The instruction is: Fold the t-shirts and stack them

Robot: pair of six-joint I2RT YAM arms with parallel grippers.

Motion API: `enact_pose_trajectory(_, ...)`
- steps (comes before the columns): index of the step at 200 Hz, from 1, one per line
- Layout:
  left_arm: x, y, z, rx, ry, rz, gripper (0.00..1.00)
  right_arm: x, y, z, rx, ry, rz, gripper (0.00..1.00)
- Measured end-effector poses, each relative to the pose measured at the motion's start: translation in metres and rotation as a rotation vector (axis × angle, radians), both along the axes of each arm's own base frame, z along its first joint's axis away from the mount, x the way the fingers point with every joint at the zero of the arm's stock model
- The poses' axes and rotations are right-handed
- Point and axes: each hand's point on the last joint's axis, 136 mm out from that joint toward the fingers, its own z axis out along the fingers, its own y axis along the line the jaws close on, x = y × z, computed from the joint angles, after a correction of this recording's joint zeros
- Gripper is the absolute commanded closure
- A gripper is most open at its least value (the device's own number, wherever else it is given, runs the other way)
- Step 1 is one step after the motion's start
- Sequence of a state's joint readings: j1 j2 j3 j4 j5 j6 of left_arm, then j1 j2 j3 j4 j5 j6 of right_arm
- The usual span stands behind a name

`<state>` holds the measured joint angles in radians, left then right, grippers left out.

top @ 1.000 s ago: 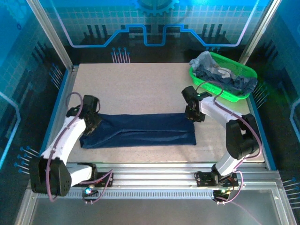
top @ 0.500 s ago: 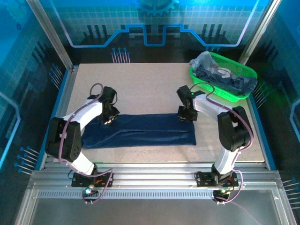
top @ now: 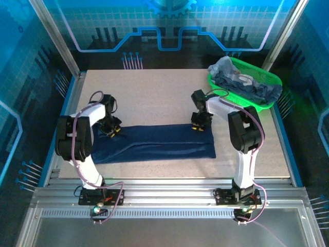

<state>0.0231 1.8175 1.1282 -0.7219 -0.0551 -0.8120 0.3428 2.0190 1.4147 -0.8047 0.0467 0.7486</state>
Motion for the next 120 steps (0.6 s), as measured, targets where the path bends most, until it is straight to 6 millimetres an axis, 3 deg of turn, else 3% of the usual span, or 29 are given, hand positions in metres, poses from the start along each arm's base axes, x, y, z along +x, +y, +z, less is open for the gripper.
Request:
enact_pose_trajectory(19, 0.014, -0.013, 0.0, -0.035, -0.007, -0.025, 0.73, 0.009, -0.012, 0.0, 0.0, 0.019, -0.039, 0.75)
enact_pose_trajectory(55, 0.068, -0.055, 0.003, -0.089, -0.075, -0.11, 0.72, 0.034, -0.052, 0.001, -0.011, 0.033, -0.139, 0.75)
enact_pose_trajectory(83, 0.088, -0.077, 0.01, -0.116, -0.112, -0.141, 0.65, 0.056, -0.084, 0.005, -0.037, -0.002, -0.164, 0.73)
enact_pose_trajectory(98, 0.089, -0.079, 0.017, -0.118, -0.123, -0.139, 0.61, 0.065, -0.088, 0.012, -0.051, -0.035, -0.13, 0.72)
enact_pose_trajectory(120, 0.083, -0.068, 0.038, -0.116, -0.167, -0.135, 0.62, 0.076, -0.075, 0.028, -0.056, -0.096, -0.052, 0.71)
